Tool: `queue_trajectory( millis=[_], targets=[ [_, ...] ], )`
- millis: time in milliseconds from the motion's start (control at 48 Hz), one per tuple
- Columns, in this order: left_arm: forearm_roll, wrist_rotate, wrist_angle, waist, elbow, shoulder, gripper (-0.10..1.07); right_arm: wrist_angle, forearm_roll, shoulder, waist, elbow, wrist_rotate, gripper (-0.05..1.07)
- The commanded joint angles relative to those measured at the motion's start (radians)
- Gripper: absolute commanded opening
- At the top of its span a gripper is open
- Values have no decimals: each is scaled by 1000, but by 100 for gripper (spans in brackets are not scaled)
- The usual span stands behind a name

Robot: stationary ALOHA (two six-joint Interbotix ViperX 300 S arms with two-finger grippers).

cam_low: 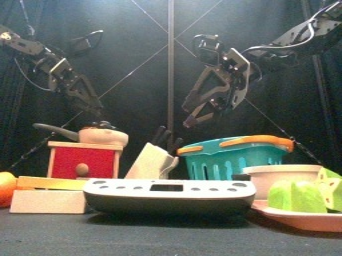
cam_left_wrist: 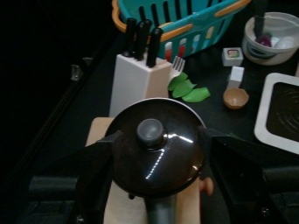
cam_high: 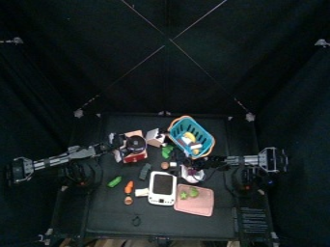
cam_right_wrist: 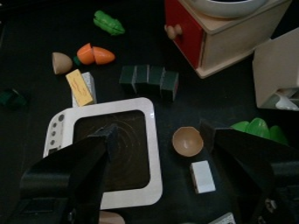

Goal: Grab pot lid

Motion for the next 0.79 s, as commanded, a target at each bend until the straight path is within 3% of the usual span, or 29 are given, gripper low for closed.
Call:
queue_trajectory(
  millis=[0, 375, 771],
  targets=[
    [-3, 0, -55, 8, -11, 25, 99, -3, -2, -21, -5, -12, -2, 102],
    [-9, 0, -101, 9, -2, 124, 99, -3, -2, -14, -8, -12, -2, 102],
    [-9, 0, -155, 18, 18, 129, 99, -3, -2, -6, -9, -15, -2, 102]
  ],
)
